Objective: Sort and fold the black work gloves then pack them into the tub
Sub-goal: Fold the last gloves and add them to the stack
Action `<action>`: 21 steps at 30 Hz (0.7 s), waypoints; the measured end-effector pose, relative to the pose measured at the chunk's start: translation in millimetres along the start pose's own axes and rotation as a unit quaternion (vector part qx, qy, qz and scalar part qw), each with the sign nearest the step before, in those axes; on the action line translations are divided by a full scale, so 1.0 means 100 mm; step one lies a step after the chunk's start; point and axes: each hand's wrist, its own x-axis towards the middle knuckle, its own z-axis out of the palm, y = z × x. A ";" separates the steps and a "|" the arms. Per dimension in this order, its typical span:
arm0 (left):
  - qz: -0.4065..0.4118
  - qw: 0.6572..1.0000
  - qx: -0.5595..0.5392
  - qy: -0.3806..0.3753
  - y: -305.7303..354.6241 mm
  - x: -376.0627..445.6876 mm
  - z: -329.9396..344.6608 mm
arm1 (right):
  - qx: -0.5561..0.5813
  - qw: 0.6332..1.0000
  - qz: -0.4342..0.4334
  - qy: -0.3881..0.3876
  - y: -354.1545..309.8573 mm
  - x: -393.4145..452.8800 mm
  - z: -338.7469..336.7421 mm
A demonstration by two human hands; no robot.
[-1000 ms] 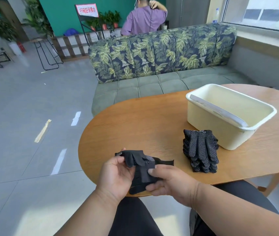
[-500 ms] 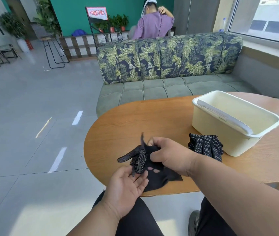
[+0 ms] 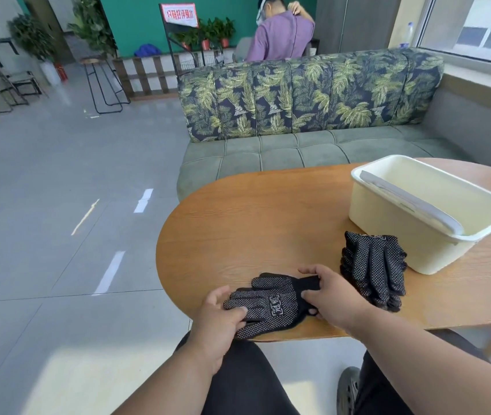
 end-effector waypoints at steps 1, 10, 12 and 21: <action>0.013 0.999 0.034 0.004 -0.03 0.02 0.02 | 0.002 1.000 -0.004 0.008 0.03 0.00 -0.02; 0.063 0.986 0.144 0.061 -0.02 0.00 0.06 | -0.041 0.997 -0.053 0.047 0.18 0.00 -0.10; 0.078 0.976 0.185 0.082 0.00 -0.02 0.04 | -0.058 0.995 -0.063 0.050 0.22 0.02 -0.11; 0.104 0.948 0.280 0.110 0.01 -0.04 -0.07 | -0.101 0.990 -0.083 0.060 0.30 0.05 -0.11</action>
